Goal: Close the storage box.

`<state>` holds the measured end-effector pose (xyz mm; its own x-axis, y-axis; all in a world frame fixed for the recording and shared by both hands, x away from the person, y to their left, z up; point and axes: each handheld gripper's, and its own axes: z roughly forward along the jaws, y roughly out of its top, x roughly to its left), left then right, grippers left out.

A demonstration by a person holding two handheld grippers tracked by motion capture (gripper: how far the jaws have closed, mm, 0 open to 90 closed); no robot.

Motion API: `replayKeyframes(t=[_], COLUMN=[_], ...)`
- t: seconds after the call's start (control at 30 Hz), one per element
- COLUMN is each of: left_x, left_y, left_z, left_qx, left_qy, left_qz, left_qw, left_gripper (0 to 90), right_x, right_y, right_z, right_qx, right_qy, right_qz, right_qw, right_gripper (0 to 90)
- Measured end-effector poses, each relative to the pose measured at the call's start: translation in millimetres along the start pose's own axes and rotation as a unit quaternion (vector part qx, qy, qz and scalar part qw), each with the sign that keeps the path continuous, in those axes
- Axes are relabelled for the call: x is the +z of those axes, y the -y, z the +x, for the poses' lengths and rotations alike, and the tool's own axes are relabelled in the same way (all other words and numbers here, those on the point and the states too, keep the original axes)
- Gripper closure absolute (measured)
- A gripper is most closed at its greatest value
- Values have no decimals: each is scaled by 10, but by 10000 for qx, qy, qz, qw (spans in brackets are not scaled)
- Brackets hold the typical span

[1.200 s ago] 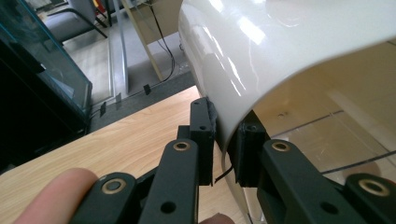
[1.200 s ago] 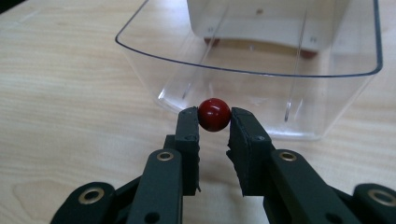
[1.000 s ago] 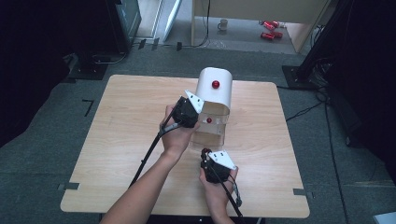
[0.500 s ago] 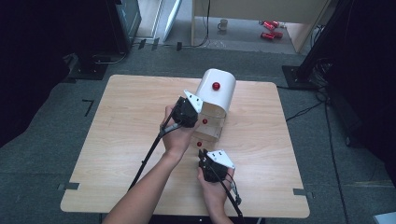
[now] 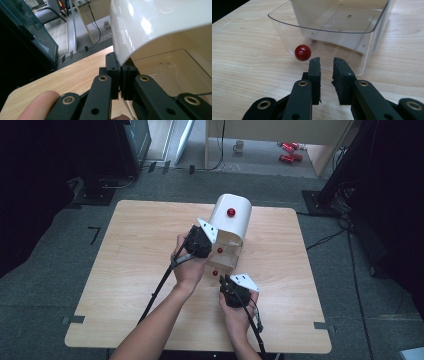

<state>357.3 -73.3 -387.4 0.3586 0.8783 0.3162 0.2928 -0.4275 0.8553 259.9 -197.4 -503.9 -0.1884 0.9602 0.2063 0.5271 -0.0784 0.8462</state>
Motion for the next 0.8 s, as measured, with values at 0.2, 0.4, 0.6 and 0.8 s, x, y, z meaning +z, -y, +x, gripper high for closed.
replayKeyframes(t=[0.2,0.4,0.6,0.8], left_x=[-22,-42,-51,-49], left_y=[6,13,14,19], left_z=[-14,-25,-22,-21], left_qx=[108,118,142,104], left_qy=[-40,-67,-75,-40], left_qz=[11,23,40,-9], left_qw=[9999,9999,9999,9999], left_gripper=[883,883,881,872], right_x=[27,103,150,170], right_y=[-73,-191,-266,-273], right_z=[-123,-201,-271,-342], right_qx=[220,92,174,224], right_qy=[16,121,203,333], right_qz=[-67,-183,-210,-220], right_qw=[9997,9997,9994,9990], right_gripper=[772,770,779,753])
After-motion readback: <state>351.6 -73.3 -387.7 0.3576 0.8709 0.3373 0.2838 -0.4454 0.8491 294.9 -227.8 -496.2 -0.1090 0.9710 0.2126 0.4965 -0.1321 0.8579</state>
